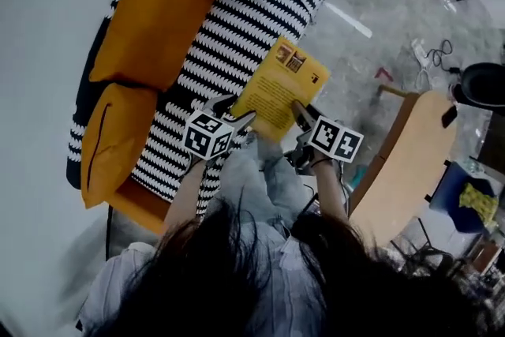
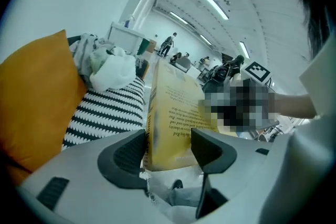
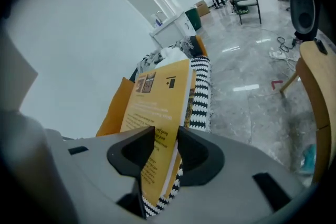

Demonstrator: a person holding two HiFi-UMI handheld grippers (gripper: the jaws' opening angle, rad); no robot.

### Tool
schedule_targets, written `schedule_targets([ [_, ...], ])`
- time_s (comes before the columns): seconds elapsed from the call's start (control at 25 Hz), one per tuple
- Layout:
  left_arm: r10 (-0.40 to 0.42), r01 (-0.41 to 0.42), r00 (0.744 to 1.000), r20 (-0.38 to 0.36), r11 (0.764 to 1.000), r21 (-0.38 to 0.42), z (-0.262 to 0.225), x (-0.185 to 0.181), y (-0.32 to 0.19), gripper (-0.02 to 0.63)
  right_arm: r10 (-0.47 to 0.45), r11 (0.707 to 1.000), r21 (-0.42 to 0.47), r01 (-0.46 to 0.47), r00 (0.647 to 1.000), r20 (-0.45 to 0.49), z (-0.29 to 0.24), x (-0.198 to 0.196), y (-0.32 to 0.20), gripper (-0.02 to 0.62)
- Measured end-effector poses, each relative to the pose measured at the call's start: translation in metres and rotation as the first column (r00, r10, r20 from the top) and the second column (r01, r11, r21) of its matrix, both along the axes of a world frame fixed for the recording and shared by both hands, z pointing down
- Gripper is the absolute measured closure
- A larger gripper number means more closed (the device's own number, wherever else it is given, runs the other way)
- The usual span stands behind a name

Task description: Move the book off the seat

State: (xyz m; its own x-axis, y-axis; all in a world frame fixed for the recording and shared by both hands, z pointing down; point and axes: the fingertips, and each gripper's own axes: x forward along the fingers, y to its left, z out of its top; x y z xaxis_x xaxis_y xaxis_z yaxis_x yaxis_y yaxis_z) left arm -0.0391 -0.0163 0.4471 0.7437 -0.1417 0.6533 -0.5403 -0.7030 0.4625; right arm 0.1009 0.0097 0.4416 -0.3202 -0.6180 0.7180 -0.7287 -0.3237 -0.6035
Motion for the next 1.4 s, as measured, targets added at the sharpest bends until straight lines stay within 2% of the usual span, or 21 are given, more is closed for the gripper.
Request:
schedule_targets([
  [0.2, 0.097, -0.097, 0.995, -0.020, 0.995, 0.025, -0.031, 0.051, 0.022, 0.327, 0.095, 0.995, 0.032, -0.094, 0.995, -0.007, -0.030, 0.049, 0.035, 0.448],
  [0.44, 0.222, -0.220, 0.975, -0.034, 0.974, 0.052, -0.062, 0.111, 0.058, 0.327, 0.201, 0.978, 0.063, -0.200, 0.979, -0.012, -0.060, 0.108, 0.078, 0.448],
  [0.76, 0.311, -0.308, 0.949, -0.057, 0.950, 0.059, -0.089, 0.167, 0.102, 0.327, 0.323, 0.940, 0.125, -0.317, 0.946, -0.037, -0.090, 0.162, 0.131, 0.456],
  [1.16, 0.463, -0.457, 0.886, -0.024, 0.881, 0.126, -0.113, 0.251, 0.154, 0.327, 0.465, 0.872, 0.179, -0.456, 0.885, -0.008, -0.109, 0.235, 0.205, 0.459],
  [1.4, 0.533, -0.524, 0.845, -0.046, 0.841, 0.135, -0.120, 0.309, 0.200, 0.327, 0.554, 0.818, 0.201, -0.539, 0.832, -0.023, -0.117, 0.286, 0.262, 0.457],
])
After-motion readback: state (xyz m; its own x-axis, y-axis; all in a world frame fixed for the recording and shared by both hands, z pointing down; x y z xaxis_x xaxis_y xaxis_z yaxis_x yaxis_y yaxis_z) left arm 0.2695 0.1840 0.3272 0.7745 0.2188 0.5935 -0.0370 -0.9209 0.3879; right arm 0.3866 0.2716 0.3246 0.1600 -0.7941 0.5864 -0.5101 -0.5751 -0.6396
